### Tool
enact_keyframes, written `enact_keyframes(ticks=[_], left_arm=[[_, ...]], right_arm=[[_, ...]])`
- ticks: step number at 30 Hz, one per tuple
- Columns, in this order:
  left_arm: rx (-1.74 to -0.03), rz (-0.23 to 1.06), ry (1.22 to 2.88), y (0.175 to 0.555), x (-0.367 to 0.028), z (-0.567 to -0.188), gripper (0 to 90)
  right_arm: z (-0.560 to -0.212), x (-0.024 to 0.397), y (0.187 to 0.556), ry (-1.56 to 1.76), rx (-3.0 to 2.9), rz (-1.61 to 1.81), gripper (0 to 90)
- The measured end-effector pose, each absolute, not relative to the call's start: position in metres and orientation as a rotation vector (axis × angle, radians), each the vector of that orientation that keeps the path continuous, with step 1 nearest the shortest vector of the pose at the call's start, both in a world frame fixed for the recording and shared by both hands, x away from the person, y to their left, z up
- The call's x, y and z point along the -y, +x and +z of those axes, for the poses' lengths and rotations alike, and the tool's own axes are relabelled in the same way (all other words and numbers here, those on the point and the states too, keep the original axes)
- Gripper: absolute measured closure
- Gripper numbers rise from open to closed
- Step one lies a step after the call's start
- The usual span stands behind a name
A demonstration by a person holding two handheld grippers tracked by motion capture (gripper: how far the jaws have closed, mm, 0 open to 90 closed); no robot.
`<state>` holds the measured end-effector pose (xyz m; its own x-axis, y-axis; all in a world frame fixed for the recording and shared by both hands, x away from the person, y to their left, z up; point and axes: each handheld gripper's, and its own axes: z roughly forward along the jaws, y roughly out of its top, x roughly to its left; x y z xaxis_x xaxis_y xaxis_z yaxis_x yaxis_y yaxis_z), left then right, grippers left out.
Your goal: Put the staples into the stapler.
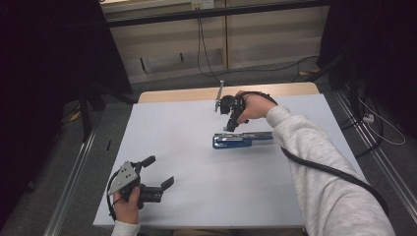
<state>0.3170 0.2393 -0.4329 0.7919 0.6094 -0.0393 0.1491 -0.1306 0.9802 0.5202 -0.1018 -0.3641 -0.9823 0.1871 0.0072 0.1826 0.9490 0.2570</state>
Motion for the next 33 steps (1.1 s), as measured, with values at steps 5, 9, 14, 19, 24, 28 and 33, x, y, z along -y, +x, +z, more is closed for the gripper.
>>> enact_keyframes(ticks=[5, 9, 14, 19, 24, 28, 33], left_arm=[[-0.602, 0.438, 1.681, 0.317, -0.239, -0.433, 1.6], [-0.599, 0.447, 1.683, 0.317, -0.240, -0.433, 1.6], [-0.601, 0.438, 1.685, 0.316, -0.239, -0.433, 1.6], [-0.603, 0.439, 1.683, 0.316, -0.239, -0.433, 1.6], [-0.602, 0.438, 1.685, 0.317, -0.239, -0.433, 1.6], [-0.602, 0.438, 1.685, 0.317, -0.239, -0.433, 1.6], [-0.602, 0.437, 1.684, 0.316, -0.239, -0.433, 1.6]], right_arm=[[-0.364, 0.102, 0.520, 0.304, -3.092, 0.403, 78.2], [-0.363, 0.101, 0.521, 0.315, -3.082, 0.425, 78.2], [-0.363, 0.098, 0.522, 0.328, -3.081, 0.418, 78.3], [-0.366, 0.095, 0.523, 0.327, -3.086, 0.434, 78.3], [-0.369, 0.093, 0.524, 0.304, -3.091, 0.437, 78.2], [-0.371, 0.091, 0.524, 0.308, -3.095, 0.441, 78.3], [-0.374, 0.088, 0.524, 0.312, -3.102, 0.436, 78.2]])
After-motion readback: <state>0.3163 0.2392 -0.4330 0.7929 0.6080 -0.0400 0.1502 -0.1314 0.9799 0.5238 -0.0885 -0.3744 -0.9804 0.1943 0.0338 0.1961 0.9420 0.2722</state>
